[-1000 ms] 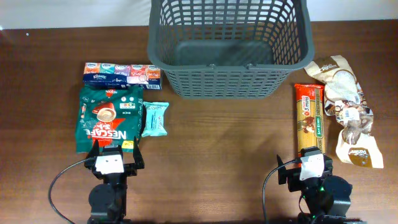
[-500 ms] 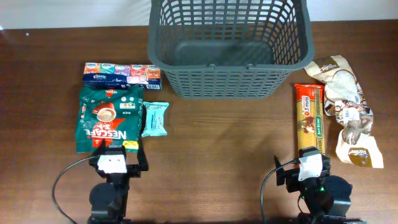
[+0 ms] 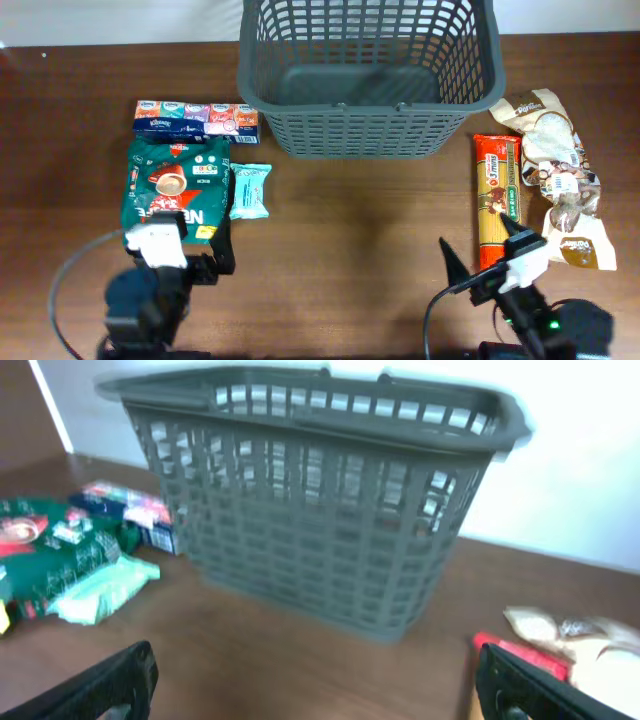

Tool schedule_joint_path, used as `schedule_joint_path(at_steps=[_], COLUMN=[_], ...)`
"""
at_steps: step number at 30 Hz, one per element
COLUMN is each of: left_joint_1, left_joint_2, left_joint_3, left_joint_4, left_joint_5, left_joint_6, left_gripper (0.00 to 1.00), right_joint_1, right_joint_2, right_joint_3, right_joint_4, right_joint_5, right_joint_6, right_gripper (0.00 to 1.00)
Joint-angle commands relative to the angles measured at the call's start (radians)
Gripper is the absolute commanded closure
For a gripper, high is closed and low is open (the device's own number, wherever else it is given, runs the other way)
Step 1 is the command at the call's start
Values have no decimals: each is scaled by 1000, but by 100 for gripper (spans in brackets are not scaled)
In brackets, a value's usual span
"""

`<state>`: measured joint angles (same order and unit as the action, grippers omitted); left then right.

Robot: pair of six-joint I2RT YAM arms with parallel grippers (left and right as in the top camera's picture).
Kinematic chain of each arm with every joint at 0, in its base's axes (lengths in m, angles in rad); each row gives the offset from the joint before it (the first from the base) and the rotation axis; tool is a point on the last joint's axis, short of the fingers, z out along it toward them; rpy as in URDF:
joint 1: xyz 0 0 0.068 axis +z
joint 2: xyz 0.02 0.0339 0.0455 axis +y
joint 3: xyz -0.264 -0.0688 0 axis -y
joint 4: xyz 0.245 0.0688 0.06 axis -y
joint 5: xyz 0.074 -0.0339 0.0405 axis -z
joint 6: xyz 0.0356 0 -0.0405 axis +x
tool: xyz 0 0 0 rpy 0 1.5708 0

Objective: Pack container
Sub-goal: 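Reach the left gripper to the green Nescafé bag and grasp it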

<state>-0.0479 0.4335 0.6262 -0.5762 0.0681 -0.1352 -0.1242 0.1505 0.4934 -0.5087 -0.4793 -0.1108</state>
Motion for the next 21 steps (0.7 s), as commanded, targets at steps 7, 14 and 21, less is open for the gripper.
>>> schedule_joint_path(at_steps=[7, 14, 21], left_joint_1=[19, 177, 276], left_joint_2=[539, 895, 1000], left_joint_3=[553, 920, 979], left_joint_4=[-283, -454, -492], left_joint_5=[18, 111, 93], left_joint_6=[188, 190, 190], left_gripper=[1, 1, 1], right_joint_1=[5, 5, 5], right_joint_2=[446, 627, 684], right_joint_3=[533, 741, 741], right_joint_4=[-293, -394, -393], right_joint_5=[118, 126, 117], right_joint_6=[-197, -116, -52], right_gripper=[1, 1, 1])
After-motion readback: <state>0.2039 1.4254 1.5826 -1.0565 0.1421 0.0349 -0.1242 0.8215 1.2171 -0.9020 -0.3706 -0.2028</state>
